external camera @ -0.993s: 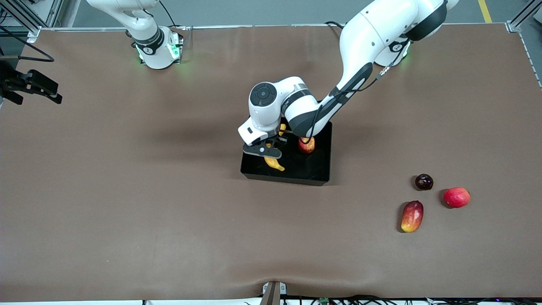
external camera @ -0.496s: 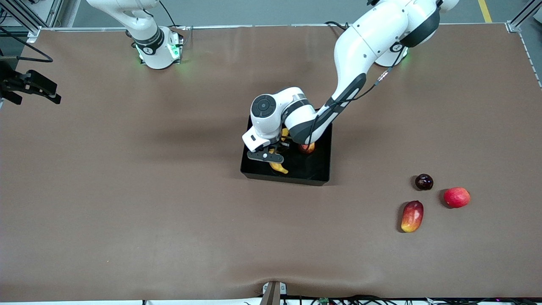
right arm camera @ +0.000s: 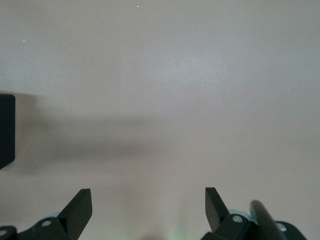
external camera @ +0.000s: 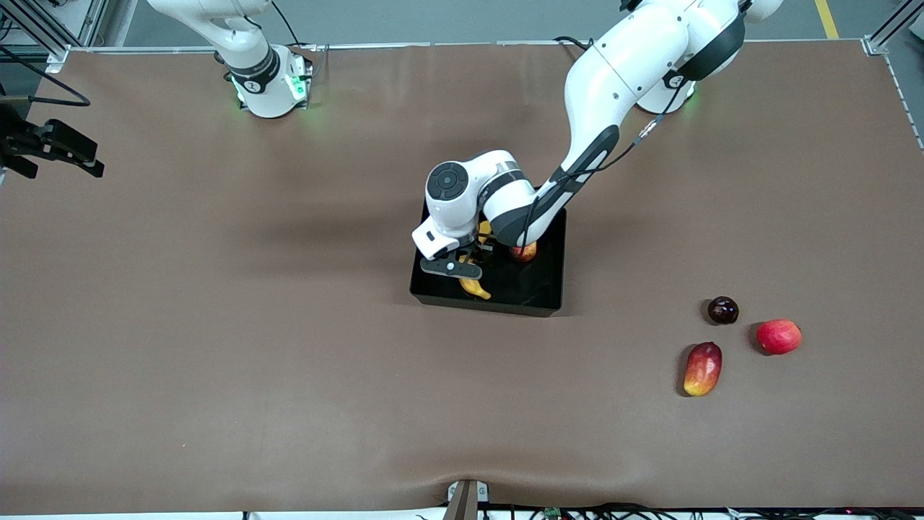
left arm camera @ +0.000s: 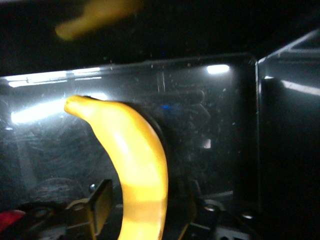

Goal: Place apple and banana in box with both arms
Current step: 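Open the left gripper to release the banana in the tray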

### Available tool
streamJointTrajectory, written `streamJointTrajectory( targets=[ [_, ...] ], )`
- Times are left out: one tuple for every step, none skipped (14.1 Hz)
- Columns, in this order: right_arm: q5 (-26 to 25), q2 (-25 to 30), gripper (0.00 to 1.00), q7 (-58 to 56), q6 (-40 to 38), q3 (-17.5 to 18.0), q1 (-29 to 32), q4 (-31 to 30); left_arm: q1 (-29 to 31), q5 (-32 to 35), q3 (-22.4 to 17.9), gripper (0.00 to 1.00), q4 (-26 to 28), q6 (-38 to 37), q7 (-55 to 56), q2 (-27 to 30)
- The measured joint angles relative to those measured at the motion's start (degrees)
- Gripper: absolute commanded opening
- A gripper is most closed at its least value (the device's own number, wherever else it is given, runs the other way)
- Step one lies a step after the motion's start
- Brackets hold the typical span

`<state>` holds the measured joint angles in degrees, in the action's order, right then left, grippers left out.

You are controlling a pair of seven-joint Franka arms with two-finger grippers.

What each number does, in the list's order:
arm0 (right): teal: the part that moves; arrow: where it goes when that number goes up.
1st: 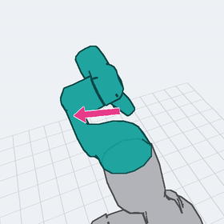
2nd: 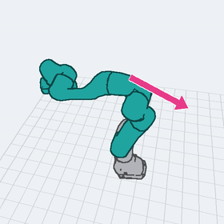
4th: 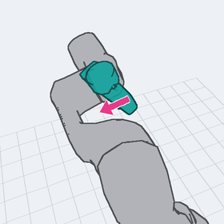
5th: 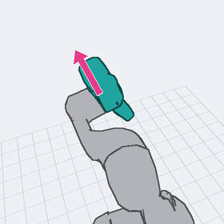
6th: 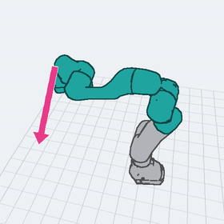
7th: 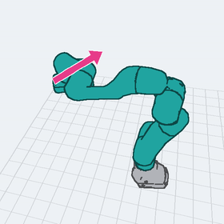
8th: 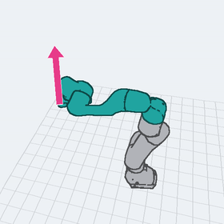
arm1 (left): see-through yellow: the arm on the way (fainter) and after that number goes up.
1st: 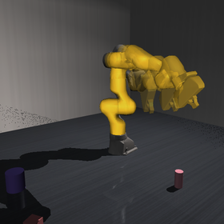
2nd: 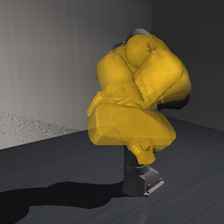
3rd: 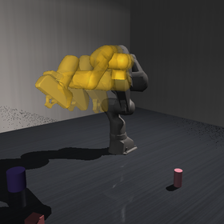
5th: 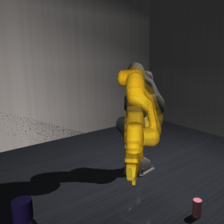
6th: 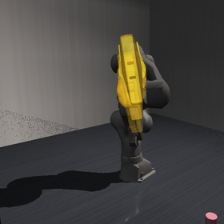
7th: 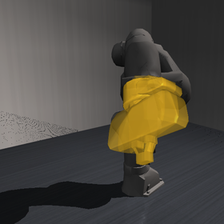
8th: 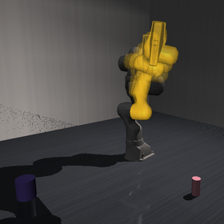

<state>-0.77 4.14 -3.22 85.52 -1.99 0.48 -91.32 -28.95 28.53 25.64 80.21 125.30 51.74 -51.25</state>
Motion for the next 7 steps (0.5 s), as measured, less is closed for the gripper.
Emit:
streamJointTrajectory(
  targets=[
    [0.0,0.0,1.00,0.0,0.0,0.0,0.0,0.0,0.2,0.0,-0.1,1.00,-0.7,0.0,0.0,0.4],
    [0.0,0.0,1.00,0.0,0.0,0.0,0.0,0.0,0.6,0.0,-0.1,1.00,-1.5,0.0,0.0,1.3],
    [0.0,0.0,1.00,0.0,0.0,0.0,0.0,0.0,1.3,0.0,-0.2,1.00,-2.1,-0.1,0.0,2.8],
    [0.0,0.0,1.00,0.0,0.0,0.0,0.0,0.0,2.4,0.0,-0.2,1.00,-2.5,-1.2,0.0,5.0],
    [0.0,0.0,1.00,0.0,0.0,0.0,0.0,0.0,3.5,0.0,-0.1,1.00,-2.7,-3.9,-0.1,7.5],
    [0.0,0.0,1.00,0.0,0.0,0.0,0.0,0.0,4.4,-0.8,0.0,1.00,-2.8,-7.3,-0.1,10.2],
    [0.0,0.0,1.00,0.0,0.0,0.0,0.0,0.0,5.0,-2.4,0.0,1.00,-2.9,-10.3,-0.4,13.0]
  ],
)
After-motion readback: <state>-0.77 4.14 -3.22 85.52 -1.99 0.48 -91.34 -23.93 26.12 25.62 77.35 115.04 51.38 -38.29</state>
